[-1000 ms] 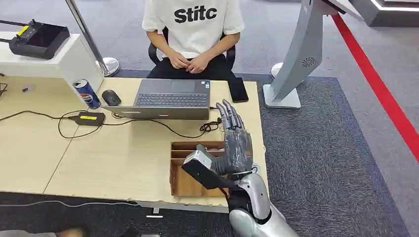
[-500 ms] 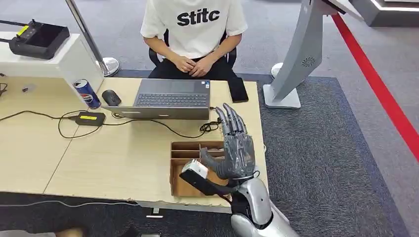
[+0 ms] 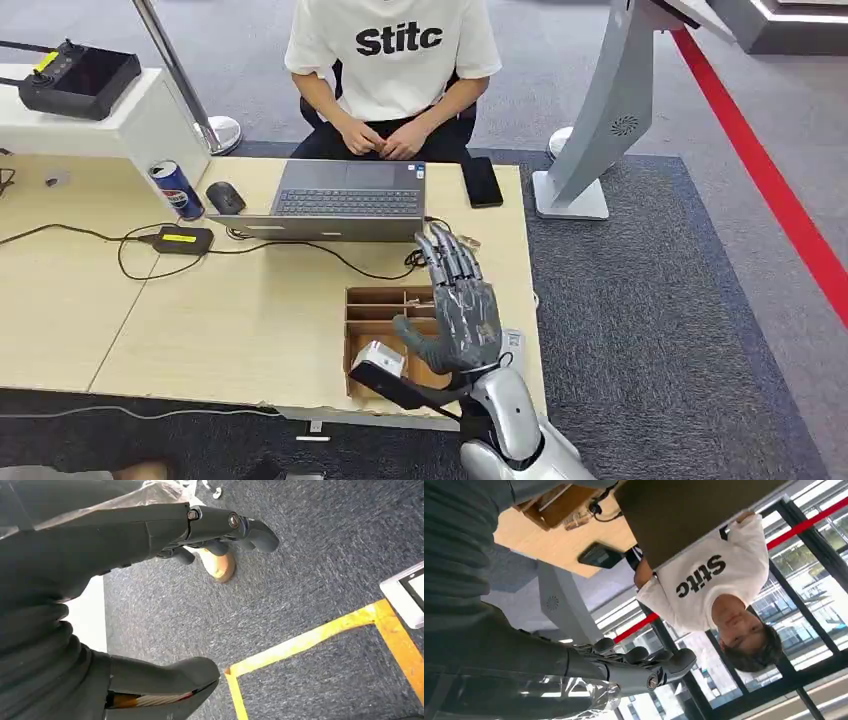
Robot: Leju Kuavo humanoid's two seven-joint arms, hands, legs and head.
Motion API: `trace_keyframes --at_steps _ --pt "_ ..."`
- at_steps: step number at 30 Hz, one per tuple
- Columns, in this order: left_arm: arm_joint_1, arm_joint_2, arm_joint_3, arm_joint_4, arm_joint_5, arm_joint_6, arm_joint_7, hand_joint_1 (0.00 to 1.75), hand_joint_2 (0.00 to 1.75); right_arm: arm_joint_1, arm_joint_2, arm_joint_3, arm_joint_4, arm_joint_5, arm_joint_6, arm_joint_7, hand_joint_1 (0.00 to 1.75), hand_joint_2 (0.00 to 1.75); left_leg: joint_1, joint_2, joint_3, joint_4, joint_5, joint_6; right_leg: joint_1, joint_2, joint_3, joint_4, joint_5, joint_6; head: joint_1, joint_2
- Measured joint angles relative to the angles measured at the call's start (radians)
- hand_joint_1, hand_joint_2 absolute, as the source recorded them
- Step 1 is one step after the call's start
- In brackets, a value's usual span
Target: Pass the card to the sensor for recognition and then transmit it.
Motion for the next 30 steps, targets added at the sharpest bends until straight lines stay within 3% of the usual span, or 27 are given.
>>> trace_keyframes --at_steps 14,19,30 --pt "-0.011 0.000 0.001 0.000 -0.010 -0.008 0.002 0.00 1.75 -0.002 0.014 0.037 0.062 -0.032 0.046 -0.007 0.00 1.75 0.000 0.000 0.000 0.000 0.000 0.000 0.000 0.000 0.000 0.000 0.000 0.000 0.000 0.000" --pt "-0.011 0.000 0.001 0.000 -0.011 -0.008 0.004 0.00 1.75 -0.006 0.014 0.043 0.075 -0.047 0.051 -0.007 0.17 1.75 0.000 0.000 0.000 0.000 0.000 0.000 0.000 0.000 0.000 0.000 0.000 0.000 0.000 0.000" --pt "-0.012 0.000 0.001 0.000 -0.015 -0.008 0.004 0.00 1.75 -0.009 0.019 0.051 0.091 -0.050 0.051 -0.007 0.17 1.75 0.000 0.000 0.000 0.000 0.000 0.000 0.000 0.000 0.000 0.000 0.000 0.000 0.000 0.000"
